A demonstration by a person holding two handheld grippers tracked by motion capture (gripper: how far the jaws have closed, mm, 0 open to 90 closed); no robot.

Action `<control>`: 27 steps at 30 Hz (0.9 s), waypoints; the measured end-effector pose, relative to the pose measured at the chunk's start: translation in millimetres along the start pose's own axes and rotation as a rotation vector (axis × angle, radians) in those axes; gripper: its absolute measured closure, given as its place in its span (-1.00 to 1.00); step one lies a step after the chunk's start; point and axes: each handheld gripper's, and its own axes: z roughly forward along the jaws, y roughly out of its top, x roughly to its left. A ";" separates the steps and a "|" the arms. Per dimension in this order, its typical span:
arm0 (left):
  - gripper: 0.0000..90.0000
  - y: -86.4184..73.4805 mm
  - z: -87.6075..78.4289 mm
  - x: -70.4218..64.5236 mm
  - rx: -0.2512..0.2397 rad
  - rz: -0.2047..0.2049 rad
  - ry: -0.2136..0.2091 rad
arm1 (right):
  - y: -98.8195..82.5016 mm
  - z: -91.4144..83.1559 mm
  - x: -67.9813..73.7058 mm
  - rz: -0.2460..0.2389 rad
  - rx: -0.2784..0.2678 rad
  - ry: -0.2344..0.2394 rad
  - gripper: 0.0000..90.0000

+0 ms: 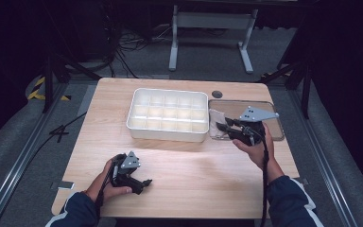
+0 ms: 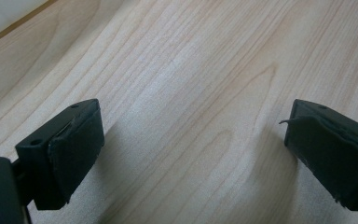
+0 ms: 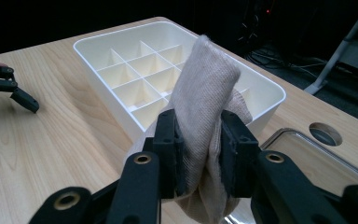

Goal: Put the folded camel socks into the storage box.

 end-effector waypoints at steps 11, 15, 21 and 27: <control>-0.89 -0.1 0.0 -0.4 -0.002 -0.005 0.001 | 21.3 37.2 3.0 -0.043 0.044 -0.013 0.58; -0.89 -0.1 -0.1 -0.2 0.001 -0.001 0.000 | 23.2 50.9 3.9 -0.058 0.073 -0.019 0.57; -0.89 -0.2 -0.2 -0.4 0.000 -0.003 0.003 | 23.6 66.3 3.2 -0.060 0.099 -0.034 0.57; -0.89 -0.5 -0.5 -0.7 -0.001 -0.002 0.008 | 20.6 78.9 0.9 -0.061 0.136 -0.051 0.57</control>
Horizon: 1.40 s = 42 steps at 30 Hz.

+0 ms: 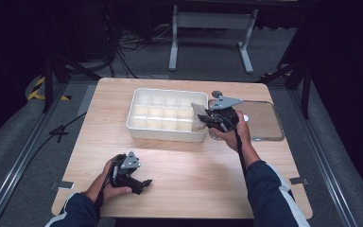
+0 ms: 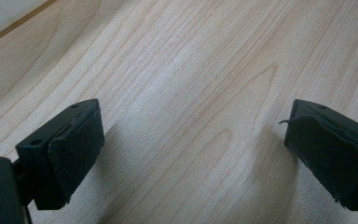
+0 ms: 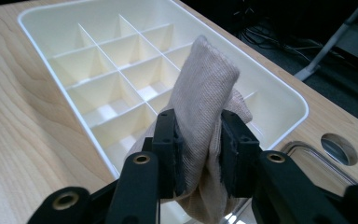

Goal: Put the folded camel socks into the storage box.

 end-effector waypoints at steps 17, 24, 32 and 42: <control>-0.89 0.0 -0.1 0.1 0.001 0.001 0.000 | -6.2 24.0 0.3 -0.043 0.102 0.004 0.55; -0.89 0.0 0.1 -0.2 -0.003 -0.003 0.000 | -7.1 33.1 2.7 -0.051 0.152 0.020 0.57; -0.89 -0.1 0.2 -0.2 -0.003 -0.004 0.000 | -5.7 44.0 4.5 -0.077 0.246 0.042 0.61; -0.89 -0.1 0.3 -0.4 -0.003 -0.007 -0.003 | -8.6 52.1 1.9 -0.088 0.357 0.096 0.71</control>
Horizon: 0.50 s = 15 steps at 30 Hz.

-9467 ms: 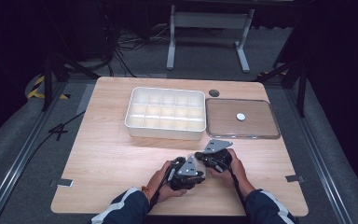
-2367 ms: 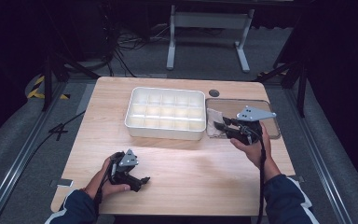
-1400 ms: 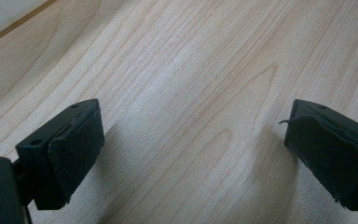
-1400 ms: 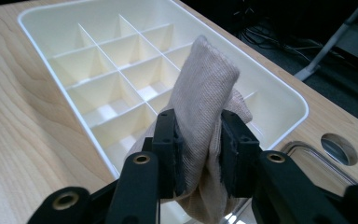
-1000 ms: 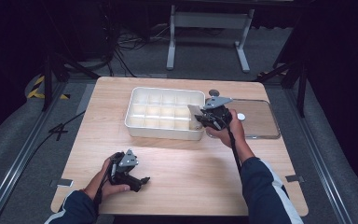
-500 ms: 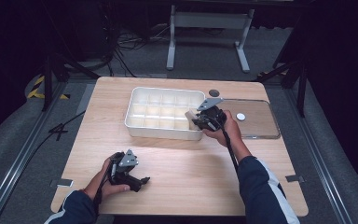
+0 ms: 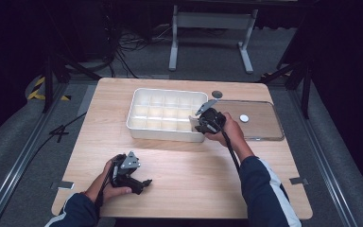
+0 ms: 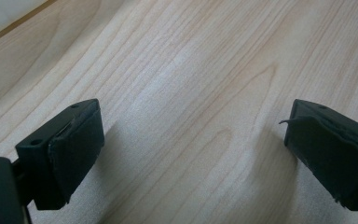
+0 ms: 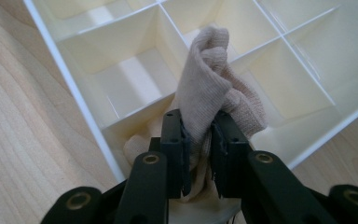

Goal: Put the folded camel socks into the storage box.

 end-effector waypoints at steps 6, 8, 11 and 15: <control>-0.89 0.0 0.0 0.0 0.000 0.000 0.000 | 2.0 -1.7 -2.8 0.021 0.019 0.013 0.60; -0.89 0.0 0.0 0.0 0.000 0.000 0.000 | 2.5 -5.0 -4.4 0.049 0.003 0.018 0.53; -0.89 0.0 0.0 0.0 0.000 0.000 0.000 | 4.4 -11.3 -7.1 0.069 -0.023 0.018 0.37; -0.89 0.0 0.0 0.0 0.000 0.000 0.000 | 6.9 -19.4 -8.4 0.076 -0.072 -0.007 0.23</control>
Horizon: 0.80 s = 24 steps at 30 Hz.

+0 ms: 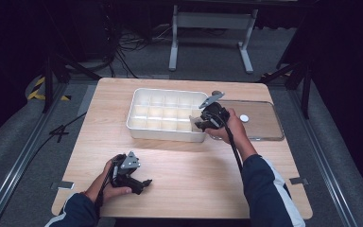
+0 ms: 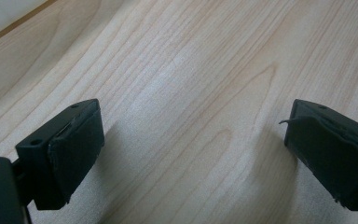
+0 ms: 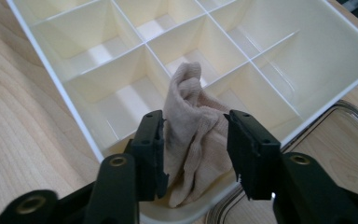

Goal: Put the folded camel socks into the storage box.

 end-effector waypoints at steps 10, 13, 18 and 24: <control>-0.89 0.1 -0.2 0.2 0.001 0.004 0.003 | 3.5 5.9 -5.9 0.072 0.028 0.010 -0.16; -0.89 0.0 -0.2 -0.2 0.000 0.000 0.001 | 4.3 11.9 -4.0 0.061 0.052 0.011 -0.09; -0.88 -0.1 -0.3 -0.3 -0.001 0.000 0.002 | 5.3 20.3 0.1 0.054 0.100 0.008 0.20; -0.88 0.2 -1.1 -0.2 0.009 0.005 0.000 | 6.4 16.6 1.5 -0.004 0.108 0.016 0.53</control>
